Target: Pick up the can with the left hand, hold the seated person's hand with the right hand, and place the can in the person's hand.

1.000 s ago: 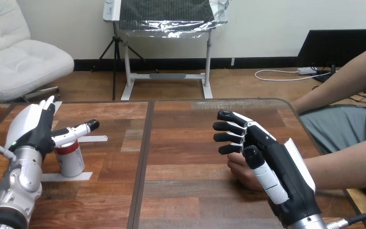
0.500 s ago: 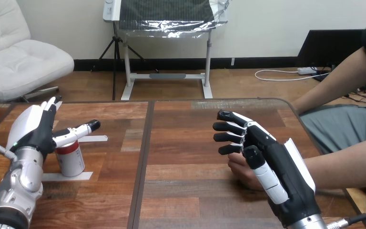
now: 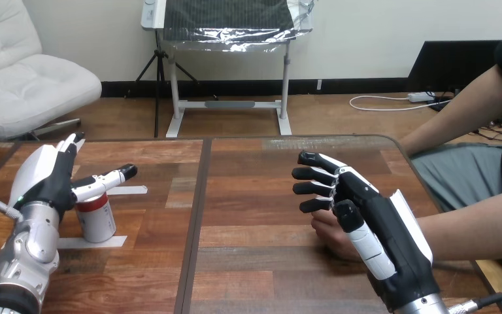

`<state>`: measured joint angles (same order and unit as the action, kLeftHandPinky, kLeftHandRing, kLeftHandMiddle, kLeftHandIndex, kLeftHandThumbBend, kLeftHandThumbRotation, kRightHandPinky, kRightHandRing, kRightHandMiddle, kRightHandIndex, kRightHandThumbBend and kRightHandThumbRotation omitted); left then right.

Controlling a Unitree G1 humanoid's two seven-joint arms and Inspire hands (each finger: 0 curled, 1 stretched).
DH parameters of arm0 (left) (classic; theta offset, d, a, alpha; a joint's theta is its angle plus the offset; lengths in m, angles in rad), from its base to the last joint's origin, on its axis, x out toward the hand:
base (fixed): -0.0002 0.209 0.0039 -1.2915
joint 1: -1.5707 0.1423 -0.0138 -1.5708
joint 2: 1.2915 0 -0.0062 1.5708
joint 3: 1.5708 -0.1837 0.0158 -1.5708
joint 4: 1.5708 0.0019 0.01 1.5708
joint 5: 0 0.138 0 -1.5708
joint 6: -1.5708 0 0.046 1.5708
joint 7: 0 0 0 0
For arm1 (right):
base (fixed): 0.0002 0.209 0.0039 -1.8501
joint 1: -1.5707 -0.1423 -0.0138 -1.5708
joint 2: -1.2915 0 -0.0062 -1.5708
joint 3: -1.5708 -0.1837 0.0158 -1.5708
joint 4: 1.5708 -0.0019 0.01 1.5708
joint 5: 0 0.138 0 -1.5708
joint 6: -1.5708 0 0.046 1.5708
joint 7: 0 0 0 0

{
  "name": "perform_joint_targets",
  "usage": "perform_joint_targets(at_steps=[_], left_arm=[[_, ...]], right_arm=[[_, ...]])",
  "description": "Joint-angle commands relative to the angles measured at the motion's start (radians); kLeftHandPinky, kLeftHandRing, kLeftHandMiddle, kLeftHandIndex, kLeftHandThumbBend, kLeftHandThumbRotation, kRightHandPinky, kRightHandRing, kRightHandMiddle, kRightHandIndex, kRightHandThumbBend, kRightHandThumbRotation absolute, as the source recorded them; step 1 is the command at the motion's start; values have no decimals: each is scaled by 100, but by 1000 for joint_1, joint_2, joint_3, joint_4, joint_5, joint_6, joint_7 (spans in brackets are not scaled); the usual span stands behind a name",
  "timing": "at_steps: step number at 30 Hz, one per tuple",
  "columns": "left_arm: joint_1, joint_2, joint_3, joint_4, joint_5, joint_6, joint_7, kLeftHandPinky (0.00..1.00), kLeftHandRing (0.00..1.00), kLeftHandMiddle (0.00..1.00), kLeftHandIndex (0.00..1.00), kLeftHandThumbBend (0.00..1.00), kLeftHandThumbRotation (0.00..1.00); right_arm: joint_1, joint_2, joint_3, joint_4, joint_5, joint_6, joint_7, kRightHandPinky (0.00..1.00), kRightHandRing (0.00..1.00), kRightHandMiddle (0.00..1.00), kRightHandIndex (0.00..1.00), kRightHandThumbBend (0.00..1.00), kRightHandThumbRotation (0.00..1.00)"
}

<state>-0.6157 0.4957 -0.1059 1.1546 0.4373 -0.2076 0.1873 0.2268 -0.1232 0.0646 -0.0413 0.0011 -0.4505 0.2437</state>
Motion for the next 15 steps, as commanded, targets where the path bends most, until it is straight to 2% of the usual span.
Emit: perform_joint_targets(at_steps=[1,8,15], left_arm=[[-30,-6,-9,-9,-12,11,5,91,95,95,94,79,64],[-29,-11,-8,-8,-12,20,15,80,90,93,92,82,64],[-27,-14,-10,-8,-9,22,22,73,86,92,92,83,64]], right_arm=[[-36,-1,-4,-46,5,-23,-9,66,75,79,82,94,93],[-36,0,-5,-45,10,-23,-8,66,75,79,82,93,93],[-35,-3,-6,-49,10,-18,-7,66,75,79,82,94,93]])
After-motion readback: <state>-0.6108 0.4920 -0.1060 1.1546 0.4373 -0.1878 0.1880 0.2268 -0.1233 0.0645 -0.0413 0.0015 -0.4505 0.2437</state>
